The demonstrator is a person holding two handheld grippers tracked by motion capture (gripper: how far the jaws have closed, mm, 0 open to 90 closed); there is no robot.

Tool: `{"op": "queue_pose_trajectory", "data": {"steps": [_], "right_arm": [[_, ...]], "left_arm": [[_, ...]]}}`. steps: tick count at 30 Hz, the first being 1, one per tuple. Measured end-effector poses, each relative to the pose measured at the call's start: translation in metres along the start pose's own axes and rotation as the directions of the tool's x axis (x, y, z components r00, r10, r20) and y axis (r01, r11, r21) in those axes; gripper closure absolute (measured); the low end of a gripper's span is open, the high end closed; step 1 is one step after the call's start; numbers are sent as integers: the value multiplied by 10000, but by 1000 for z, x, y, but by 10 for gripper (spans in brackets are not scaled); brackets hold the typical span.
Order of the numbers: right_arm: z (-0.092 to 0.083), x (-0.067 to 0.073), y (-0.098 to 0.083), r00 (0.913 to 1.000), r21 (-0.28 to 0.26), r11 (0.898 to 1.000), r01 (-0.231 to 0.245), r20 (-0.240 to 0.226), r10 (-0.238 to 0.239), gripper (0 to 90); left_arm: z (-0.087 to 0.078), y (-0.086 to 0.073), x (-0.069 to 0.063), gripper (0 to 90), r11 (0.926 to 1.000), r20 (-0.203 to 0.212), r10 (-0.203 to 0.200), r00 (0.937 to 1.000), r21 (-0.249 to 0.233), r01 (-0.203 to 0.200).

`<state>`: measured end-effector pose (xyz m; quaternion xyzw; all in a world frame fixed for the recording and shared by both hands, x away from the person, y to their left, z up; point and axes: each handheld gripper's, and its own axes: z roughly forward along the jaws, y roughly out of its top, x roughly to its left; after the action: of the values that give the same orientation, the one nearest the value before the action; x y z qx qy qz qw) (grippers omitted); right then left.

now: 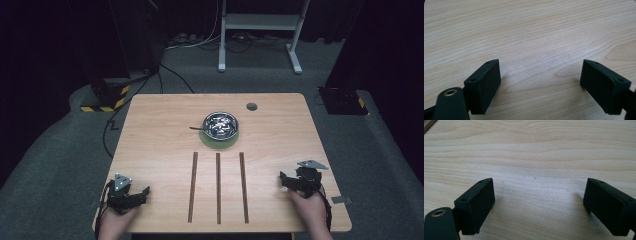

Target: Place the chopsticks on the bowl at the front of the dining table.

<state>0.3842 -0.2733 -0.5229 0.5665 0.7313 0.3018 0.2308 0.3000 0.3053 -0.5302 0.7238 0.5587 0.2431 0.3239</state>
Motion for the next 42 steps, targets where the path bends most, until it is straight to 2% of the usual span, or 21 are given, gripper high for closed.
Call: {"op": "queue_pose_trajectory", "data": {"steps": [1, 2, 3, 4, 5, 7, 8, 10, 11, 12, 14, 17, 18, 19, 20, 21, 25, 32, 42], "right_arm": [[1, 0, 0, 9999, -90, 9999, 69, 98, -68, 121], [-2, 2, 3, 9999, -69, 9999, -86, -139, 85, 138], [-2, 2, 3, 9999, -69, 9999, -86, -139, 85, 138], [-10, 12, 4, 9995, -522, 9985, 139, -262, -152, 149], [-12, 17, 5, 9987, -724, 9965, 415, -274, -436, 150], [-17, 28, 8, 9970, -860, 9952, 471, -571, -521, 159], [-17, 28, 8, 9970, -860, 9952, 471, -571, -521, 159], [-20, 44, 11, 9929, -1153, 9912, 651, -914, -758, 177], [-20, 44, 11, 9929, -1153, 9912, 651, -914, -758, 177], [-20, 54, 14, 9905, -1084, 9908, 816, -1015, -927, 181], [-18, 58, 15, 9890, -1042, 9909, 849, -1123, -965, 182], [-11, 74, 21, 9861, -843, 9930, 828, -1371, -939, 191], [-11, 74, 21, 9861, -843, 9930, 828, -1371, -939, 191], [-8, 82, 25, 9855, -794, 9936, 809, -1426, -916, 191], [-8, 82, 25, 9855, -794, 9936, 809, -1426, -916, 191], [-4, 90, 28, 9846, -790, 9924, 947, -1399, -1051, 191], [3, 104, 29, 9841, -686, 9931, 953, -1436, -1044, 192], [12, 116, 25, 9828, -451, 9929, 1102, -1440, -1156, 201], [15, 118, 22, 9834, -448, 9917, 1203, -1314, -1253, 203]], "left_arm": [[0, 0, 0, 167, 10000, -1, 0, 10000, 2, 0], [0, 0, 0, 167, 10000, -1, -1, 10000, 0, 1], [0, 0, 0, 167, 10000, -3, -5, 10000, -2, 5], [0, 0, 0, 167, 10000, -1, -6, 10000, -2, 6], [0, 0, 0, 167, 10000, -2, 0, 10000, 1, 0], [0, 0, 0, 167, 10000, -2, -1, 10000, 0, 1], [0, 0, 0, 167, 10000, -4, -3, 10000, 0, 3], [0, 0, 0, 167, 10000, -10, -12, 10000, -2, 12], [0, 0, 0, 167, 10000, -10, -12, 10000, -2, 12], [0, 0, 0, 167, 10000, -9, -12, 10000, -4, 12], [0, 0, 0, 167, 10000, -9, -11, 10000, -3, 11], [0, 0, 0, 168, 10000, -15, -13, 10000, -1, 13], [0, 0, 0, 167, 10000, -15, -13, 10000, -1, 13], [0, 0, 0, 167, 10000, -21, -23, 10000, -2, 23], [0, 0, 0, 168, 10000, -21, -23, 10000, -2, 23], [0, 0, 0, 168, 10000, -22, -19, 10000, 2, 19], [0, 0, 0, 168, 10000, -21, -21, 10000, -1, 21], [0, 0, 0, 168, 10000, -21, -24, 10000, -2, 24], [0, 0, 0, 168, 10000, -20, -27, 10000, -5, 27]]}}
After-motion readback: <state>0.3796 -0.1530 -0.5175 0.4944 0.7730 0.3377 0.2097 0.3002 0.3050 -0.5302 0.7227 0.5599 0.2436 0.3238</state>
